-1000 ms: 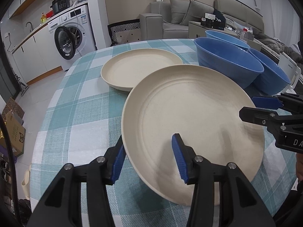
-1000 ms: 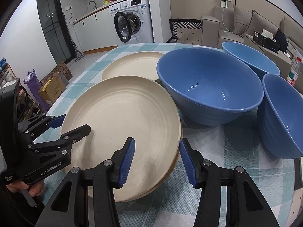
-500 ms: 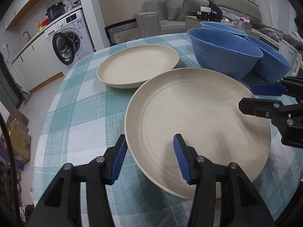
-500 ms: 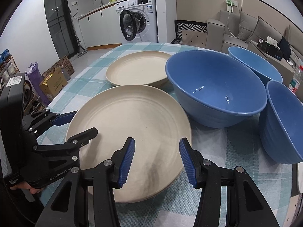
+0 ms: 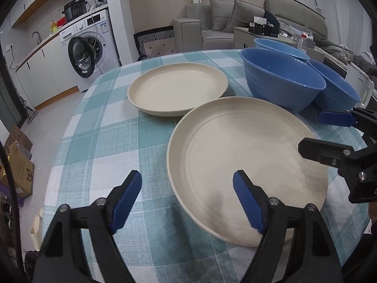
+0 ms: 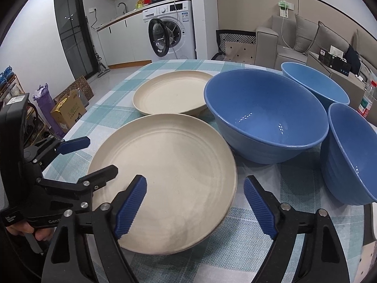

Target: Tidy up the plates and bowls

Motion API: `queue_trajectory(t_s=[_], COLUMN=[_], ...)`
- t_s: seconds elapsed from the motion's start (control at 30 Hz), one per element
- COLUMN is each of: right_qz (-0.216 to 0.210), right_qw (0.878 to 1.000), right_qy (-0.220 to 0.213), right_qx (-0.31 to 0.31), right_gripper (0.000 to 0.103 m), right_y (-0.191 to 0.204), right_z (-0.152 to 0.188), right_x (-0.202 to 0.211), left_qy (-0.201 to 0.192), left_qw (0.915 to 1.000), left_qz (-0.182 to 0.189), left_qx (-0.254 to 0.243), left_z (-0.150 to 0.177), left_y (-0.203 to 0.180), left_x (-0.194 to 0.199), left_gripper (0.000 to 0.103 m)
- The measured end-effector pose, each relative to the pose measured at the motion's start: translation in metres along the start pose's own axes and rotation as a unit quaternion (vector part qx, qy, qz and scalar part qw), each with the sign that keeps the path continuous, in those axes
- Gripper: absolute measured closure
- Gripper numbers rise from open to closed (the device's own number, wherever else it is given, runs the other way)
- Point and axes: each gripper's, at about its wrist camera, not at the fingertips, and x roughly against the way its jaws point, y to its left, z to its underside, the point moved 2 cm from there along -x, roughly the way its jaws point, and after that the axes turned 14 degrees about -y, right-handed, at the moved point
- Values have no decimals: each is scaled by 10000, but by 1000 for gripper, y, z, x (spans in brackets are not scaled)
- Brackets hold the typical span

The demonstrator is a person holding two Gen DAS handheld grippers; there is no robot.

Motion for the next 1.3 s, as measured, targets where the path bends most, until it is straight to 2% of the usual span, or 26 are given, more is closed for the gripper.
queue_trajectory(t_s=[0.1,0.17,0.27,0.47,0.8,1.3], right_qz=[22,17,12,-17,-247,-423], right_qw=[10000,10000,10000,9999,9996,9991], right_qy=[-30,-48,-74,-117,-93,35], right_qx=[-11,-21,-50,-106,-43,-22], right_gripper=[5,3,2,1,1,1], right_y=[0,0,-1,-1,8,28], right_z=[-1,-2,-4,-6,-23,-44], right_x=[0,0,-1,-2,-7,-25], left_qy=[-73,-95,-159,-164,-176,9], left_qw=[9999,9999,9999,9997,9992,9970], left_qz=[111,88,66,129,-64,-159], left_qx=[27,27,19,123,362,763], left_z=[-3,-5,-7,-11,-17,-27], left_y=[0,1,2,6,26,56], left_x=[5,7,10,12,12,-7], left_gripper=[18,7,0,0,0,0])
